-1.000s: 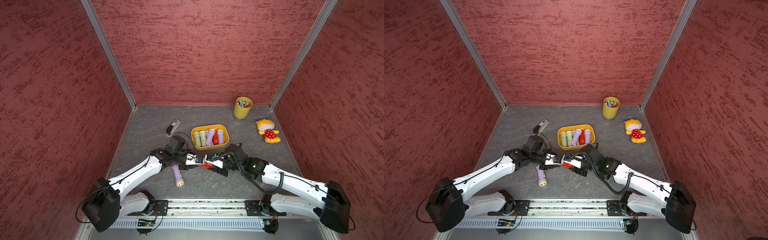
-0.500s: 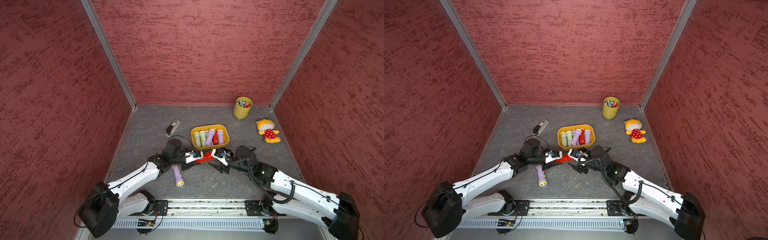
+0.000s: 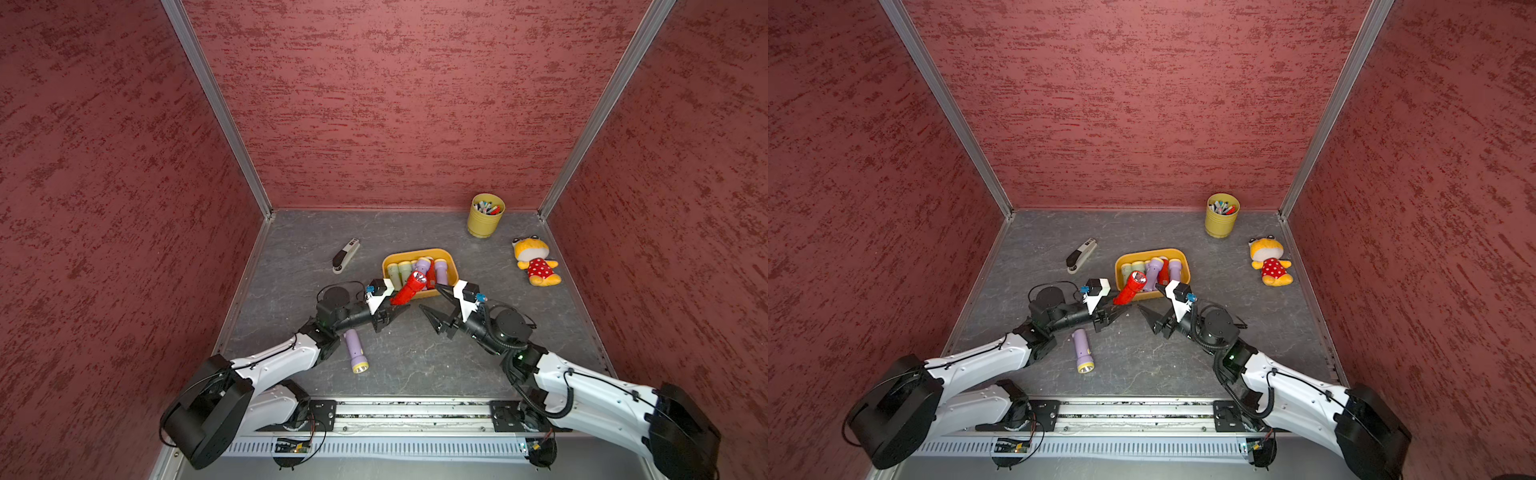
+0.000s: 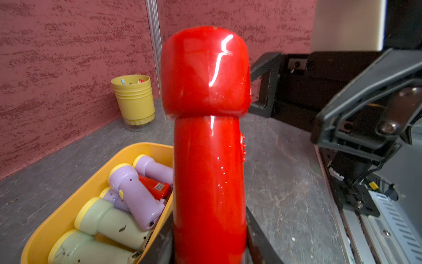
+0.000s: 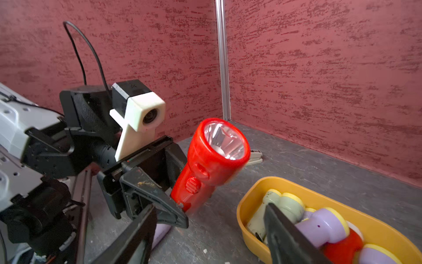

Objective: Put the flashlights into the storage boxes
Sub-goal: Pick up the flashlight from the center of the board.

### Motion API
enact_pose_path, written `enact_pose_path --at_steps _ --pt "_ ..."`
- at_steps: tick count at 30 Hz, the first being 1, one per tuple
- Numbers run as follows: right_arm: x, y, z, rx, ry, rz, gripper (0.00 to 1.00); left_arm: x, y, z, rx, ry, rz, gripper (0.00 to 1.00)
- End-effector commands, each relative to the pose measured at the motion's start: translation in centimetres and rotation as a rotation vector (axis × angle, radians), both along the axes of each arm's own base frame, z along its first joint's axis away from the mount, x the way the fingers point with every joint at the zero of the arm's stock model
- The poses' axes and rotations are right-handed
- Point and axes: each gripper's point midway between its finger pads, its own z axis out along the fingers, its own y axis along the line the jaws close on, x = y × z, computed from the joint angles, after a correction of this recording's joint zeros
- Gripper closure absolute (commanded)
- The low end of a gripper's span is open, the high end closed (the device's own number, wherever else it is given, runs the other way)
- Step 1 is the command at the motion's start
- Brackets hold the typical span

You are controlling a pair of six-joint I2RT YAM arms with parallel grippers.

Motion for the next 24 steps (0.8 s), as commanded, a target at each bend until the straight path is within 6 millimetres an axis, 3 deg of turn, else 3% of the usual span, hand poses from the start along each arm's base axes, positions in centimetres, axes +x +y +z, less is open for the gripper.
enact_pose_path --at_steps 1,12,16,21,24 --pt "-0.7 0.2 4.1 0.26 0.016 0.086 0.28 -0.2 -0.4 2.9 -0.121 -0.047 0.008 0.89" --pt "0.4 2.8 4.1 0.336 0.074 0.177 0.38 -0.6 -1.2 2.6 -0.11 -0.061 0.001 0.88" --pt "0.6 3.3 4.2 0.34 0.075 0.191 0.46 -0.8 -1.5 2.3 -0.097 -0.064 -0.009 0.87" --pt "1.0 3.5 4.2 0.325 0.072 0.177 0.66 -0.9 -1.6 2.5 -0.096 -0.069 -0.012 0.86" --pt "1.4 3.1 4.0 0.304 0.078 0.138 0.69 -0.8 -1.5 2.3 -0.087 -0.065 -0.001 0.82"
